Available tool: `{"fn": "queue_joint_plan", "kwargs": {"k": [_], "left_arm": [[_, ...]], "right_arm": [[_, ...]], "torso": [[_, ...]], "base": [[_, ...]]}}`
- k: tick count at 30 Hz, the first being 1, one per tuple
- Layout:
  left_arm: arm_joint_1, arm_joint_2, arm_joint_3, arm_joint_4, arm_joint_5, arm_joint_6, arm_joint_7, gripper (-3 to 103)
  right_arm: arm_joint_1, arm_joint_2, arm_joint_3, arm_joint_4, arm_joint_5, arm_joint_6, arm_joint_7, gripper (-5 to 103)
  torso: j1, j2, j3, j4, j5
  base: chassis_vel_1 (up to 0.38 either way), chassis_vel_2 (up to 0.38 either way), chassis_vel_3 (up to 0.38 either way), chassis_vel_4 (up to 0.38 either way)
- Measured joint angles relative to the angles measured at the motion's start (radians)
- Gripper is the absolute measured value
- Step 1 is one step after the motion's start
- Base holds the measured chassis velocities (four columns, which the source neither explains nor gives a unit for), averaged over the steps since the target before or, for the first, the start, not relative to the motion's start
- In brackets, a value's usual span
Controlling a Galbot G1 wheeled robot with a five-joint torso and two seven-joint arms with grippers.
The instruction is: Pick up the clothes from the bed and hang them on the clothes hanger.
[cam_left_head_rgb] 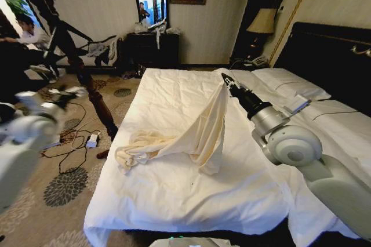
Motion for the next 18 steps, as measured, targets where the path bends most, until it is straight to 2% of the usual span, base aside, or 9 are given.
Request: {"fn": "queue_joint_plan", "kwargs": {"k": [1, 2, 3, 5, 7, 10, 11, 14, 18], "left_arm": [[0.000, 0.000, 0.000, 0.000, 0.000, 0.000, 0.000, 100], [-0.109, 0.022, 0.065, 0.023, -0.015, 0.013, 0.002, 100], [-0.275, 0.072, 0.151, 0.046, -0.052, 0.035, 0.014, 100], [-0.397, 0.114, 0.198, 0.058, -0.100, 0.071, 0.016, 100], [-0.427, 0.127, 0.204, 0.063, -0.117, 0.084, 0.015, 100], [-0.553, 0.173, 0.255, 0.122, -0.171, 0.159, 0.016, 100], [-0.553, 0.173, 0.255, 0.122, -0.171, 0.159, 0.016, 100], [-0.675, 0.184, 0.347, 0.254, -0.207, 0.222, 0.076, 100], [-0.743, 0.153, 0.410, 0.373, -0.237, 0.241, 0.126, 100]], "right_arm": [[0.000, 0.000, 0.000, 0.000, 0.000, 0.000, 0.000, 0], [-0.004, 0.001, 0.000, -0.001, -0.003, 0.000, 0.000, 0], [-0.013, 0.012, -0.001, -0.001, -0.010, 0.000, 0.000, 0], [-0.025, 0.016, -0.001, 0.000, -0.019, 0.000, 0.000, 0], [-0.028, 0.016, -0.001, 0.000, -0.020, 0.000, 0.000, 0], [-0.032, 0.026, 0.000, -0.004, -0.024, 0.000, 0.000, 0], [-0.032, 0.026, 0.000, -0.004, -0.024, 0.000, 0.000, 0], [-0.041, 0.043, -0.003, -0.007, -0.036, -0.001, 0.000, 0], [-0.064, 0.049, -0.004, -0.008, -0.052, -0.003, -0.002, 0]], "torso": [[0.000, 0.000, 0.000, 0.0000, 0.0000], [0.000, 0.000, 0.000, 0.0001, -0.0004], [0.000, 0.000, 0.000, 0.0018, -0.0002], [0.000, 0.000, 0.000, 0.0010, -0.0002], [0.000, 0.000, 0.000, 0.0008, -0.0001], [0.000, 0.000, 0.000, 0.0015, -0.0004], [0.000, 0.000, 0.000, 0.0015, -0.0004], [0.000, 0.000, 0.000, 0.0018, -0.0006], [0.000, 0.000, 0.000, 0.0013, -0.0015]], "base": [[0.000, 0.000, 0.000, 0.000], [0.000, 0.000, 0.000, 0.000], [0.000, 0.000, 0.000, 0.000], [0.000, 0.000, 0.000, 0.000], [0.000, 0.000, 0.000, 0.000], [0.000, 0.000, 0.000, 0.000], [0.000, 0.000, 0.000, 0.000], [0.000, 0.000, 0.000, 0.000], [0.000, 0.000, 0.000, 0.000]]}}
